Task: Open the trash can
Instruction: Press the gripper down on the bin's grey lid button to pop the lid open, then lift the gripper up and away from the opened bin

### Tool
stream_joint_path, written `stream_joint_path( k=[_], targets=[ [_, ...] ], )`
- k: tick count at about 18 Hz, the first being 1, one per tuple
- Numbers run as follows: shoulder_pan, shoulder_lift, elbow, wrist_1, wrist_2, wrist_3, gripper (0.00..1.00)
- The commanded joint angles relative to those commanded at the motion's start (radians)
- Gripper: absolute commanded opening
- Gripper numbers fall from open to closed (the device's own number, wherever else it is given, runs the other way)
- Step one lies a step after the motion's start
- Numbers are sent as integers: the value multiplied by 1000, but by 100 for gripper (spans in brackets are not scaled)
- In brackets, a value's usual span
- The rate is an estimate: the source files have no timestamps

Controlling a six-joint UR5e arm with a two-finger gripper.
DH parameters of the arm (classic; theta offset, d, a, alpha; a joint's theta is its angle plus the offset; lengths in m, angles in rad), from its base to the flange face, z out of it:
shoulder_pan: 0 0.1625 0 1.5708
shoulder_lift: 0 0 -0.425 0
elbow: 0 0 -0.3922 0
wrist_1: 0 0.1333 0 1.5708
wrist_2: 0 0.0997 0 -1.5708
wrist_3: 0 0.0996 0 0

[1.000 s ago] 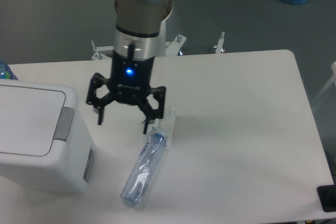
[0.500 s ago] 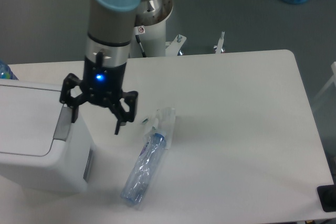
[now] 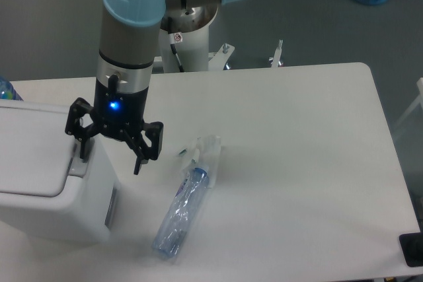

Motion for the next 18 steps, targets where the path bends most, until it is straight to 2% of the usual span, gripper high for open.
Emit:
stream_joint_path(
  k=[9,14,16,18],
  targets=[
    [20,6,9,-5,0,-2,100],
    [144,3,25,9,21,18,100],
    [191,-29,20,12,96,37,100],
    [230,-72,29,9,158,119,100]
  ],
)
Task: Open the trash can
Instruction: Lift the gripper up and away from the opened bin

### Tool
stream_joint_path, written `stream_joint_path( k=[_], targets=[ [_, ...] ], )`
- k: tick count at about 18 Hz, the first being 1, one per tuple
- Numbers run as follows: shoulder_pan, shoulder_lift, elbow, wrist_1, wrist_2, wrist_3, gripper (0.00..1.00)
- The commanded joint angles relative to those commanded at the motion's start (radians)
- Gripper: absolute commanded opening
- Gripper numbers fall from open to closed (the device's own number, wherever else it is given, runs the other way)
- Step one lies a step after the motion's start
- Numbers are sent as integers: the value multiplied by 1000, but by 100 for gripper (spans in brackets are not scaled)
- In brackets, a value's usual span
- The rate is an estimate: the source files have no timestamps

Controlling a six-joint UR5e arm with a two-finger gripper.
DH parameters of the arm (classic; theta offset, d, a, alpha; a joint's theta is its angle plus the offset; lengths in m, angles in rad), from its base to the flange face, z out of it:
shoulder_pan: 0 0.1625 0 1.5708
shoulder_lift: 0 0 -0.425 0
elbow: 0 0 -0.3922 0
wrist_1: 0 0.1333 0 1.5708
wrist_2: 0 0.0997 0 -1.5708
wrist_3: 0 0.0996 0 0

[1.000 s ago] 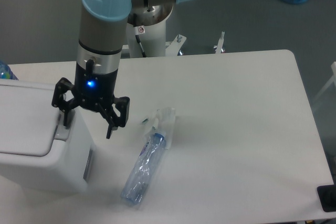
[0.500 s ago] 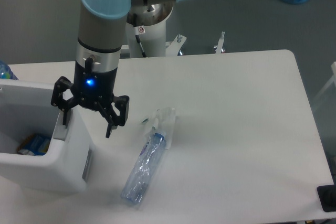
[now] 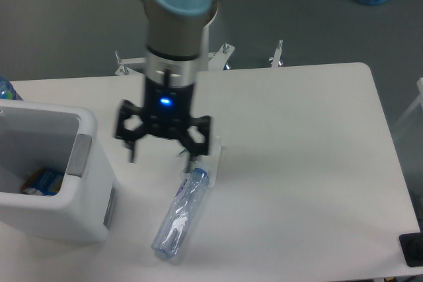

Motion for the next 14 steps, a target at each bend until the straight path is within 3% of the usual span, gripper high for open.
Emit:
stream_joint_path(
  k=[7,11,14],
  targets=[
    [109,-115,-9,3,127,370,100],
    [135,-123,-12,-6,160,531,100],
    [134,-123,-14,-15,195,560,100]
  ],
)
